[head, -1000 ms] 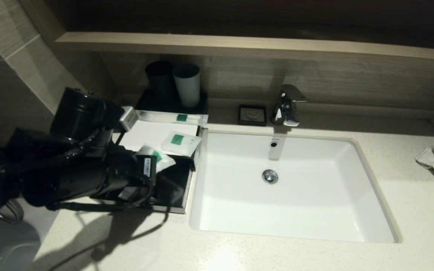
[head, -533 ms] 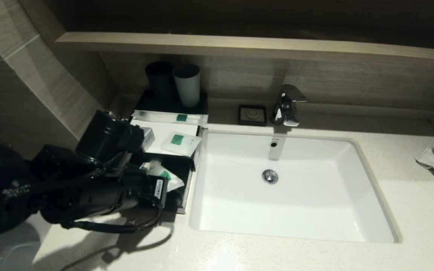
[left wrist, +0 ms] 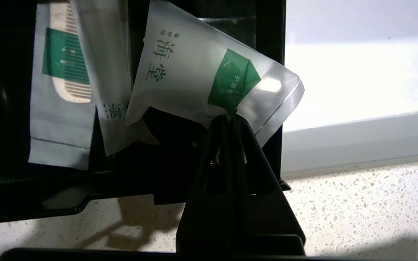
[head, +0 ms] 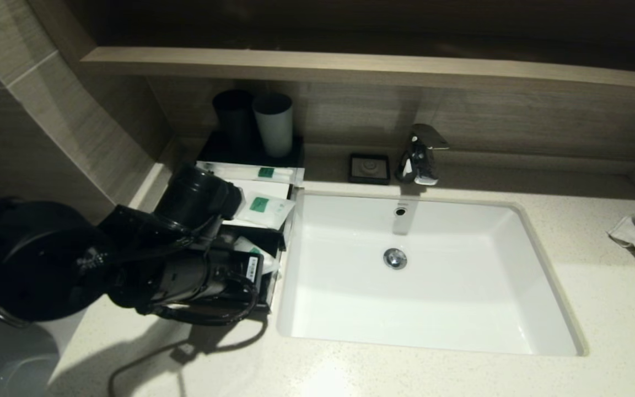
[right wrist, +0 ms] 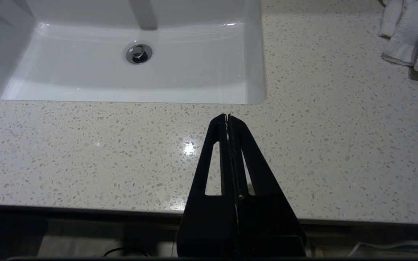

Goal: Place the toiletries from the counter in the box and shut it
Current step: Place the bathroom toiletry into the drawer

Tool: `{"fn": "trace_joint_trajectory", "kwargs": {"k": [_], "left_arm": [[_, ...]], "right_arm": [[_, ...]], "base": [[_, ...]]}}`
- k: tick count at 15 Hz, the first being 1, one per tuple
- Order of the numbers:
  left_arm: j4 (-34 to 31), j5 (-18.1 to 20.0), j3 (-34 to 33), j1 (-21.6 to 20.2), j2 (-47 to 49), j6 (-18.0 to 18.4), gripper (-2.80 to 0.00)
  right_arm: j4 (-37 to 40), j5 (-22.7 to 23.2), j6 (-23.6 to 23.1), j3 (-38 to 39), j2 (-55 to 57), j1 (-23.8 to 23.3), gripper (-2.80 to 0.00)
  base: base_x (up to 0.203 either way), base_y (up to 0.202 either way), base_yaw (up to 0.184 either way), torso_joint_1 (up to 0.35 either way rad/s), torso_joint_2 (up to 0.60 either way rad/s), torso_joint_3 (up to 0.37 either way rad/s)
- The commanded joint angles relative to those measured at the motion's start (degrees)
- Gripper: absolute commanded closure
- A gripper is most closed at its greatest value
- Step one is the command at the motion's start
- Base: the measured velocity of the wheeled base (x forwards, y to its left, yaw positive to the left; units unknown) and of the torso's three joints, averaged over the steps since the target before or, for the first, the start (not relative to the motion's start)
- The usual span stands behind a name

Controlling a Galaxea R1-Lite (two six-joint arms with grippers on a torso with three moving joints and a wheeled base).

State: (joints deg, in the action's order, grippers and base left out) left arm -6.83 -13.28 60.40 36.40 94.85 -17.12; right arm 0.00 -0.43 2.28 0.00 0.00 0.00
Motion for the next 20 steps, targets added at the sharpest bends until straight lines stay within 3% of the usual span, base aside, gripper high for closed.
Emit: {"fn": "trace_joint_trajectory", "kwargs": {"k": [1,13,20], "left_arm": [[0.0,-0.2,1.5,0.0,2.5,-0.2,0.00],[-0.4,-1.4,5.6,-4.5,4.3,-0.4,0.00],[-0.1,-1.0,6.0,-4.4,4.8,-0.6,0.00]], "right_arm": [[0.0,0.0,0.0,0.0,0.1,0.0,0.00],[0.0,0.0,0.0,0.0,0.1,0.0,0.00],[0.0,0.0,0.0,0.0,0.1,0.0,0.00]], "base": [[0.000,0.000,0.000,0.000,0.00,0.000],[0.000,0.000,0.000,0.000,0.00,0.000],[0.000,0.000,0.000,0.000,0.00,0.000]]}}
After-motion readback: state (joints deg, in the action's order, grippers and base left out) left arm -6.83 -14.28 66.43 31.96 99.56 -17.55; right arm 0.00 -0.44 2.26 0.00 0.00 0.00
